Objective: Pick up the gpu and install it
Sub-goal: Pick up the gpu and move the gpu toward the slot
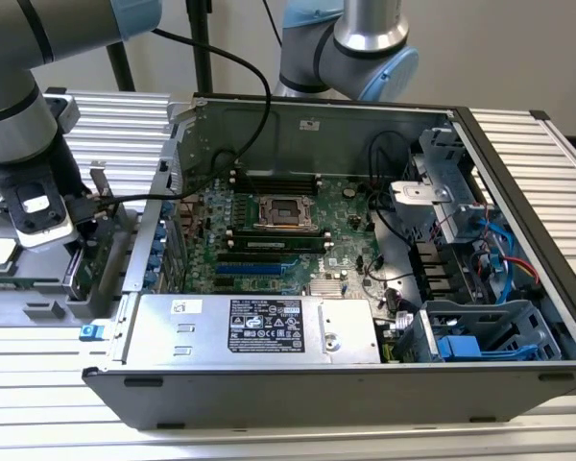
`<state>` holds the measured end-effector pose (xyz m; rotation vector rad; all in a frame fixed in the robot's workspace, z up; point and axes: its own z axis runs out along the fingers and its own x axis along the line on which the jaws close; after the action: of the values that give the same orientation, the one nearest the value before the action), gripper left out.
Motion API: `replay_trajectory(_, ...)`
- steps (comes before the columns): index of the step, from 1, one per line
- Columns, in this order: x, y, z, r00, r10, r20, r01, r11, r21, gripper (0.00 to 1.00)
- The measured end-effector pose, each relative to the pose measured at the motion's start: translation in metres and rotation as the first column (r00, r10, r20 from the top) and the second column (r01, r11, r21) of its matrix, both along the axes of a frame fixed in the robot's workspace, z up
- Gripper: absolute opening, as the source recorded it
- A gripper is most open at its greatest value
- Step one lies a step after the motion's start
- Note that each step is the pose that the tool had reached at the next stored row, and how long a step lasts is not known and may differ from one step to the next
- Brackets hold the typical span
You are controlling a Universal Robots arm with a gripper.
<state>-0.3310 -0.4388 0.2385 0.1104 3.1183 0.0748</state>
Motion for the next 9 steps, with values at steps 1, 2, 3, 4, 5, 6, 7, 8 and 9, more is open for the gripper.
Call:
replay_trajectory(1,0.0,0.0,-0.0001,1.0,0.0,0.0,0.0,1.0,0.0001,0.0)
replay_trajectory(2,0.0,0.0,-0.0001,1.0,0.0,0.0001,0.0,1.0,0.0001,0.0)
replay_trajectory(3,0.0,0.0,-0.0001,1.0,0.0,0.0001,0.0,1.0,0.0,0.0)
replay_trajectory(4,0.0,0.0,-0.0001,1.0,0.0,0.0,0.0,1.0,0.0,0.0)
replay_trajectory(5,0.0,0.0,-0.0001,1.0,0.0,0.0,0.0,1.0,0.0,0.0)
replay_trajectory(6,0.0,0.0,-0.0002,1.0,0.0,0.0001,0.0,1.0,0.0,0.0)
replay_trajectory(7,0.0,0.0,-0.0002,1.0,0.0,0.0,0.0,1.0,0.0,0.0)
replay_trajectory(8,0.0,0.0,-0.0002,1.0,0.0,0.0,0.0,1.0,0.0,0.0)
replay_trajectory(9,0.0,0.0,-0.0002,1.0,0.0,0.0,0.0,1.0,0.0001,0.0)
